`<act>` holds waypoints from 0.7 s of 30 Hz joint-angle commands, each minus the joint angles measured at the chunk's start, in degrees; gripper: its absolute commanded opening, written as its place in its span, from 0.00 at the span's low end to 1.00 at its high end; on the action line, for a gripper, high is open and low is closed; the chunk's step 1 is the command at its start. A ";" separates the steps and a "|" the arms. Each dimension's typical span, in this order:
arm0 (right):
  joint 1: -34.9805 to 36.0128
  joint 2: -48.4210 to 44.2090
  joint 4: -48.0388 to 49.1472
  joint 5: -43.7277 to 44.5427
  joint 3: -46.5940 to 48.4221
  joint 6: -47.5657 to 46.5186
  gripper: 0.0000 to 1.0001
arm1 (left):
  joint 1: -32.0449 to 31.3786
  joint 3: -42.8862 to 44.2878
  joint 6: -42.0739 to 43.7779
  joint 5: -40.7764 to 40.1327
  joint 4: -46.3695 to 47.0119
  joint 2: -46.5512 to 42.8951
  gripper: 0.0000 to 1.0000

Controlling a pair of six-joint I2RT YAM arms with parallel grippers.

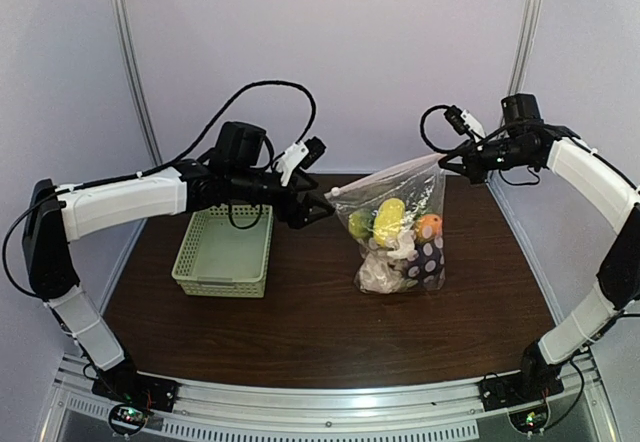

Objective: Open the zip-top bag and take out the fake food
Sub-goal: Unzip the zipper of the food storage bag, then pass from the right arm to the left

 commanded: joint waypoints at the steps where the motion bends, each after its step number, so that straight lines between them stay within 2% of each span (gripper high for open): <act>1: -0.85 -2.31 2.44 -1.50 -0.42 -0.15 0.00 | 0.71 -0.68 -11.51 -6.27 5.97 -1.29 0.98; 4: -0.81 -2.69 2.79 -2.16 -1.21 0.09 0.00 | 0.79 1.16 -13.16 -7.98 0.69 -0.85 0.97; 6: -0.82 -2.82 3.17 -2.19 -1.69 0.14 0.00 | 0.79 -0.75 -13.14 -7.11 0.24 -2.34 0.97; 10: -0.79 -2.85 3.25 -2.97 -1.58 0.20 0.00 | 0.73 -11.18 -15.11 -6.07 11.86 -8.60 0.97; 12: -0.80 -2.90 3.05 -3.35 -1.16 0.46 0.00 | 0.75 -14.91 -18.03 -8.94 17.98 -11.55 0.97; 14: -0.81 -2.98 2.66 -3.62 -0.66 0.57 0.00 | 0.71 -20.75 -23.62 -17.02 24.26 -13.75 0.98; 15: -0.85 -3.11 2.39 -3.79 -0.53 0.58 0.00 | 0.75 -22.43 -30.38 -25.16 25.21 -13.47 0.97; 16: -0.74 -3.29 2.19 -3.83 -0.53 0.53 0.00 | 0.90 -22.90 -34.62 -31.46 23.85 -12.22 0.98; 17: -0.68 -3.53 2.02 -3.85 -0.48 0.45 0.00 | 1.08 -22.45 -35.49 -33.95 22.68 -10.51 0.97; 18: -0.71 -3.69 1.85 -3.86 -0.52 0.34 0.00 | 1.26 -21.71 -31.64 -31.91 23.69 -8.56 0.97; 19: -0.75 -3.80 1.72 -3.85 -0.53 0.24 0.00 | 1.25 -22.37 -26.87 -24.59 28.03 -7.28 0.97; 21: -0.76 -3.90 1.74 -3.86 -0.72 0.27 0.00 | 1.25 -30.44 -26.10 -15.75 47.37 -7.22 0.97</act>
